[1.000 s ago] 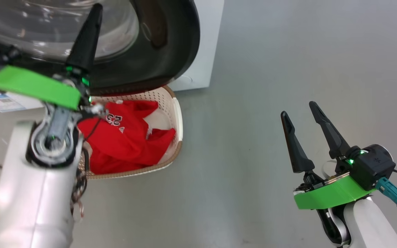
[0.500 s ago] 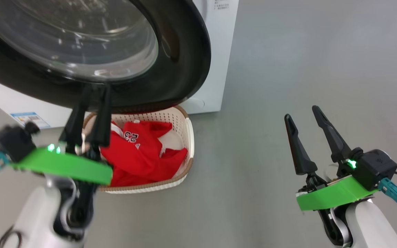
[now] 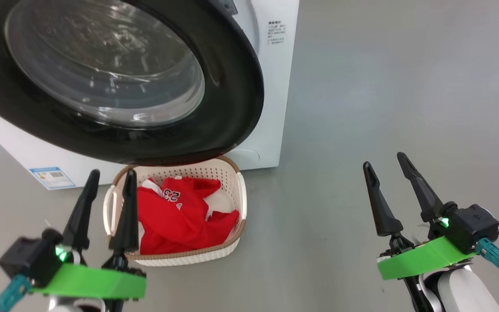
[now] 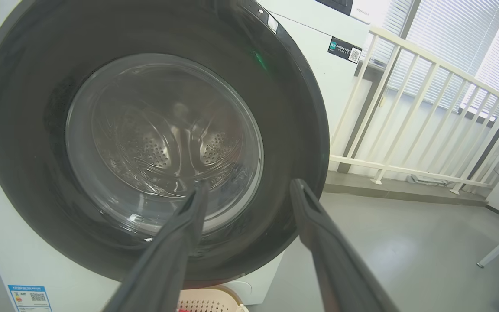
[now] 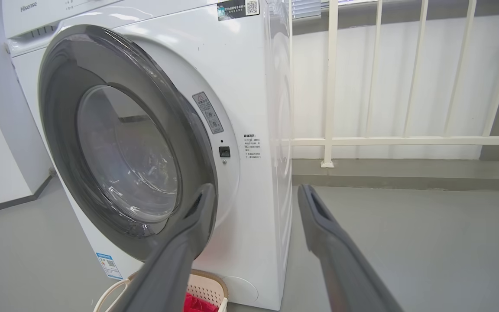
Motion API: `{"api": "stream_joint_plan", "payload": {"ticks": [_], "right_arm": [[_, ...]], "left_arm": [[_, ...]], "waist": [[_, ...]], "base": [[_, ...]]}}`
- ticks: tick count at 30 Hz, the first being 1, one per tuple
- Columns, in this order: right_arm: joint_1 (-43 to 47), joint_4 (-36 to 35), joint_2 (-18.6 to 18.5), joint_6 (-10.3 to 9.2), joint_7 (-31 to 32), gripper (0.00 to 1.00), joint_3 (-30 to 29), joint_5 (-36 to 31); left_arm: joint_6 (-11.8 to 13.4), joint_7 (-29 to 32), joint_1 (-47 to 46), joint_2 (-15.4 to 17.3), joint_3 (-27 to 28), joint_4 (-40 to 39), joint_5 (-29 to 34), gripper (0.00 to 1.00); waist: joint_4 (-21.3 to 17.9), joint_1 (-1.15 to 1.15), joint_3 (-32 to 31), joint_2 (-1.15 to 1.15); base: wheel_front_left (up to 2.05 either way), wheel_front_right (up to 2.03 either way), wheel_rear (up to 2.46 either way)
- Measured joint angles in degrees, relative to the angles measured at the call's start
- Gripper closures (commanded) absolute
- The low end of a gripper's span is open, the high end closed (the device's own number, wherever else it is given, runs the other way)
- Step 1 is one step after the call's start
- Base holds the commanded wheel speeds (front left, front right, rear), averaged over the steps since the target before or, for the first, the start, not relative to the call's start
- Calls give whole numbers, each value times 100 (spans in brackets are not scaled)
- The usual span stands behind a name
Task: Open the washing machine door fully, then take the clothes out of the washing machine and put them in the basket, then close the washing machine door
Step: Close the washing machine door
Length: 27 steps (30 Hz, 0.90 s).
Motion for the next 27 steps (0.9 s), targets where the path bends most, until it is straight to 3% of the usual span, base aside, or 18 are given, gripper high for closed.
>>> {"api": "stream_joint_plan", "payload": {"ticks": [10,21,27], "right_arm": [[117,105,2,0,0,0,-65,-56],[344,125,5,0,0,0,-112,-55],[447,108,7,0,0,0,-136,-55]], "left_arm": [[146,-18,846,-148,431,-550,648,0],[146,-18,1405,-659,889,-521,1170,0],[134,-18,1585,-705,989,-403,1404,0]], "waist": [[32,0,-240,0],[-43,0,-430,0],[-70,0,-472,0]], "base": [[0,0,0],[0,0,0],[0,0,0]]}}
